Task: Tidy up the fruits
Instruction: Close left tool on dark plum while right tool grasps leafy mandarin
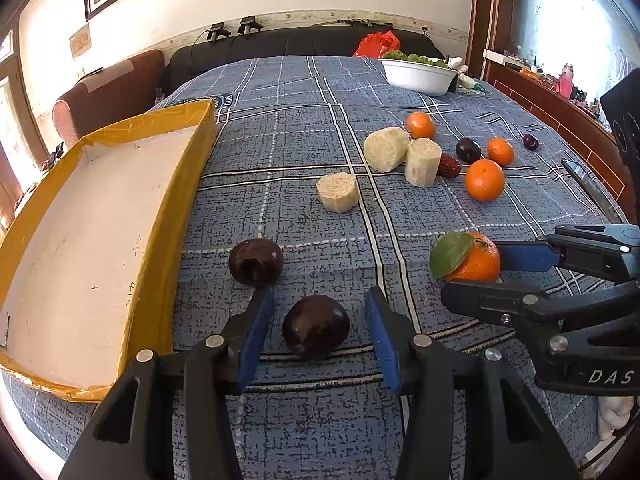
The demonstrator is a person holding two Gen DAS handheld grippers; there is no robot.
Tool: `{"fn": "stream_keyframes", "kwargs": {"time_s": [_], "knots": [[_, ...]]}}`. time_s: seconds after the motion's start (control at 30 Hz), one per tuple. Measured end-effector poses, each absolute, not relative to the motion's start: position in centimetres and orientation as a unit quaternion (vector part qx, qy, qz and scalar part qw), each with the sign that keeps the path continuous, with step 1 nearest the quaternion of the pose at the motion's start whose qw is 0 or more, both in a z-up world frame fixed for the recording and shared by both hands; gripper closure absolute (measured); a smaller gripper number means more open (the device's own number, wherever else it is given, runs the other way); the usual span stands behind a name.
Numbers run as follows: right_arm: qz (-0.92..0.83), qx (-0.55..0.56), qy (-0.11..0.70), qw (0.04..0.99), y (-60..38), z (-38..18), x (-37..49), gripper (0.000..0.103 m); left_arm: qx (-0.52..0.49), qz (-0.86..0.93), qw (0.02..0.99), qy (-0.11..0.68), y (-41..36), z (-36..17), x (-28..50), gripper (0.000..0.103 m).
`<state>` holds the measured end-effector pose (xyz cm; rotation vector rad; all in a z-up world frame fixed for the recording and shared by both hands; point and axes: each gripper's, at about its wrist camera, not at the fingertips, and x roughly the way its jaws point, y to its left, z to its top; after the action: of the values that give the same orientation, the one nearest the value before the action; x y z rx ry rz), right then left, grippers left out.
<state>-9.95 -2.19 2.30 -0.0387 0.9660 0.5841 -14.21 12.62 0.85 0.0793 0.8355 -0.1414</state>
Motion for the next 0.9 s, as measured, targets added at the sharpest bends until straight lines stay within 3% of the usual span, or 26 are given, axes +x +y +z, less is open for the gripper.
{"fn": "stream_keyframes", "kwargs": {"time_s": [0.43, 0.5, 0.53, 0.57, 0.73, 0.9], "knots": [[0.267, -0.03, 0.455, 0.849, -1.9, 2.2, -10.2, 0.052, 0.036, -0.07, 0.912, 0.402, 12.7, 0.7, -14.3, 0.055], [0.264, -0.03, 0.456, 0.85, -1.8, 2.2, -10.2, 0.054, 0.041, -0.069, 0.914, 0.398, 12.6, 0.7, -14.5, 0.061], [0.259, -0.032, 0.455, 0.851, -1.7, 2.2, -10.2, 0.054, 0.046, -0.072, 0.916, 0.393, 12.5, 0.8, -14.8, 0.072], [0.256, -0.035, 0.455, 0.852, -1.7, 2.2, -10.2, 0.058, 0.052, -0.072, 0.917, 0.389, 12.3, 0.7, -15.0, 0.075], [0.226, -0.058, 0.446, 0.864, -1.4, 2.4, -10.7, 0.062, 0.047, -0.086, 0.915, 0.391, 12.3, 1.1, -16.0, 0.076], [0.23, -0.044, 0.444, 0.865, -1.6, 3.4, -11.4, 0.062, -0.022, -0.107, 0.918, 0.38, 15.2, 4.0, -17.1, 0.076]]}}
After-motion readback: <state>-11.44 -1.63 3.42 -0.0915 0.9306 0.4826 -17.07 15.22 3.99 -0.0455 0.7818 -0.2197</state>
